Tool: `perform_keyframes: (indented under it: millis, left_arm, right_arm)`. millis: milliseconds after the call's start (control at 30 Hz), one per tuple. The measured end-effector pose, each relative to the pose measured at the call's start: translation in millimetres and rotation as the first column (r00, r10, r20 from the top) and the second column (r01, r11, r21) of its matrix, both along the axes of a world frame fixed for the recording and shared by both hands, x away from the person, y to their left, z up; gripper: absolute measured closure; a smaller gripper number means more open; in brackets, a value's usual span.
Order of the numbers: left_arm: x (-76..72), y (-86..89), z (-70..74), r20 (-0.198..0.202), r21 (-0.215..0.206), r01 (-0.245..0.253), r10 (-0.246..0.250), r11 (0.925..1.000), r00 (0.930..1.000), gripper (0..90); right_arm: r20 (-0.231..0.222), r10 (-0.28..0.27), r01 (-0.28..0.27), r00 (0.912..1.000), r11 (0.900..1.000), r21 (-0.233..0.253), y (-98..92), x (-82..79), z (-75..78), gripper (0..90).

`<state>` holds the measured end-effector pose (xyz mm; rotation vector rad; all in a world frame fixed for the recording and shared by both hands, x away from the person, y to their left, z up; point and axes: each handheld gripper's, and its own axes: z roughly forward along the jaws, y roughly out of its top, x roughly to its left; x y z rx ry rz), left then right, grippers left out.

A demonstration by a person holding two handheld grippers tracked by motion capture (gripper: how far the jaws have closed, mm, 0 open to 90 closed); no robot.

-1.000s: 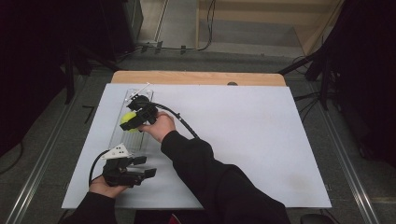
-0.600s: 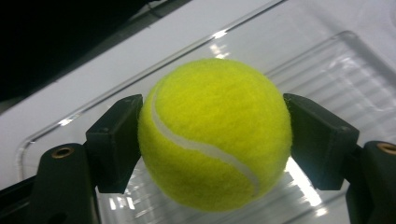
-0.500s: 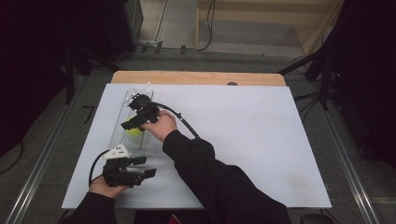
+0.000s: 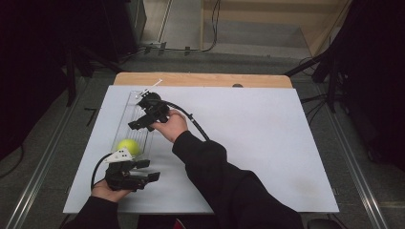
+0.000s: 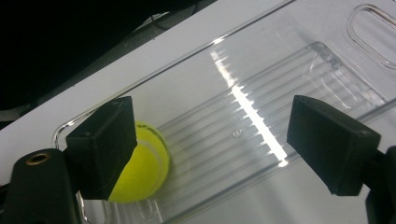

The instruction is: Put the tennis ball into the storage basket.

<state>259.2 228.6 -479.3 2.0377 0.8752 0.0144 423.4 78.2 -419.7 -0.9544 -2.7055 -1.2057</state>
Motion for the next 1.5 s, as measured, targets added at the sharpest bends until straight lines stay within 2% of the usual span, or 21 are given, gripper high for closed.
perform_keyframes:
  millis: [500,700,1033,1400,1500]
  left_arm:
    - [-0.4,0.5,-0.2,0.001,0.003,-0.006,0.006,1.0,1.0,29.3]
    - [-0.6,0.9,-0.4,0.001,0.002,-0.007,0.007,1.0,1.0,29.2]
    - [0.0,0.4,-0.8,-0.001,0.006,-0.006,0.006,1.0,1.0,29.3]
    - [0.1,0.5,-1.0,-0.001,0.008,-0.012,0.012,0.9999,0.9999,29.3]
    - [0.3,0.5,-1.2,-0.001,0.007,-0.014,0.014,0.9999,0.9999,29.3]
  right_arm:
    - [-0.015,-0.025,0.025,0.9996,1.0,0.009,-35.6,-1.6,1.1,14.8]
    - [-0.025,-0.031,0.032,0.9992,0.999,0.026,-49.0,-3.0,2.0,15.0]
    - [-0.027,-0.03,0.03,0.9992,0.999,0.012,-70.3,-11.5,-0.6,15.2]
    - [-0.036,-0.034,0.035,0.9988,0.999,0.029,-93.6,-21.5,-0.5,15.4]
    - [-0.032,-0.041,0.042,0.9987,0.999,0.034,-100.5,-23.5,-1.4,19.1]
